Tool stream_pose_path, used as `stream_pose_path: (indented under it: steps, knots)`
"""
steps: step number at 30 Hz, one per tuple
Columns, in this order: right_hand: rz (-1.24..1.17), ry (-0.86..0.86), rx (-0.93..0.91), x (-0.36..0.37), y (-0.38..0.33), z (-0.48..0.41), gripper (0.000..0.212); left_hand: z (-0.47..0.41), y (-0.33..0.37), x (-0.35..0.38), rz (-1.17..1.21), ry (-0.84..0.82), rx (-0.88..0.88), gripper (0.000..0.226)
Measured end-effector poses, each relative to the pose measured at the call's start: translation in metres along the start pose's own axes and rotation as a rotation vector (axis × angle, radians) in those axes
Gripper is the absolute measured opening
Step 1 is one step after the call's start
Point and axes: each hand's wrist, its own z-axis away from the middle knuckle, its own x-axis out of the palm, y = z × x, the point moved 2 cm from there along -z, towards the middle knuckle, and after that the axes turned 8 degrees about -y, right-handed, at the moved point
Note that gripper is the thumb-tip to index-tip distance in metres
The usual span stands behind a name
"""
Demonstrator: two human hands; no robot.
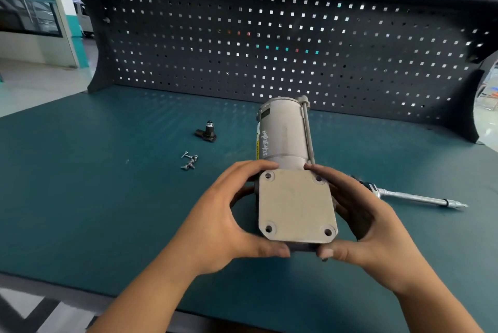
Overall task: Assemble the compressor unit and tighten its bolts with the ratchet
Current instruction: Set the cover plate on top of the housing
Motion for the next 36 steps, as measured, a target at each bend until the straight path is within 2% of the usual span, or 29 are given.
stream_pose_path:
  steps: [6,10,18,22,24,25,26,27,28,29,31,36]
  knots:
    - [-0.115,0.059,0.106,-0.016,0.000,-0.033,0.076,-0.038,-0.003,-0.013,0.178,-0.008,-0.129,0.072]
    - [-0.154,0.090,0.146,-0.029,0.001,-0.043,0.066,-0.062,-0.003,-0.019,0.144,-0.040,-0.197,0.063]
    - [-0.193,0.084,0.165,-0.026,0.005,-0.044,0.065,-0.060,-0.010,-0.020,0.219,-0.020,-0.190,0.073]
    - [-0.205,0.090,0.178,-0.026,0.004,-0.045,0.069,-0.054,-0.014,-0.027,0.264,-0.104,-0.124,0.100]
    - [-0.202,0.095,0.182,-0.026,0.004,-0.045,0.071,-0.055,-0.032,-0.044,0.442,0.028,-0.148,0.094]
    - [-0.199,0.096,0.185,-0.026,0.004,-0.045,0.071,-0.055,-0.046,-0.056,0.434,0.165,-0.192,0.077]
    - [-0.196,0.096,0.188,-0.026,0.004,-0.045,0.070,-0.054,-0.061,-0.069,0.272,0.324,-0.276,0.056]
    - [-0.197,0.095,0.192,-0.026,0.004,-0.045,0.070,-0.052,-0.080,-0.083,-0.011,0.450,-0.404,0.039]
    - [-0.201,0.094,0.193,-0.025,0.004,-0.045,0.070,-0.049,-0.100,-0.094,-0.296,0.504,-0.544,0.032]
    - [-0.207,0.092,0.192,-0.025,0.004,-0.045,0.070,-0.047,-0.120,-0.102,-0.492,0.491,-0.648,0.030]
    - [-0.215,0.089,0.188,-0.025,0.004,-0.046,0.069,-0.045,-0.148,-0.110,-0.663,0.410,-0.729,0.033]
    - [-0.211,0.086,0.192,-0.025,0.004,-0.046,0.066,-0.051,-0.158,-0.112,-0.831,0.346,-0.691,0.029]
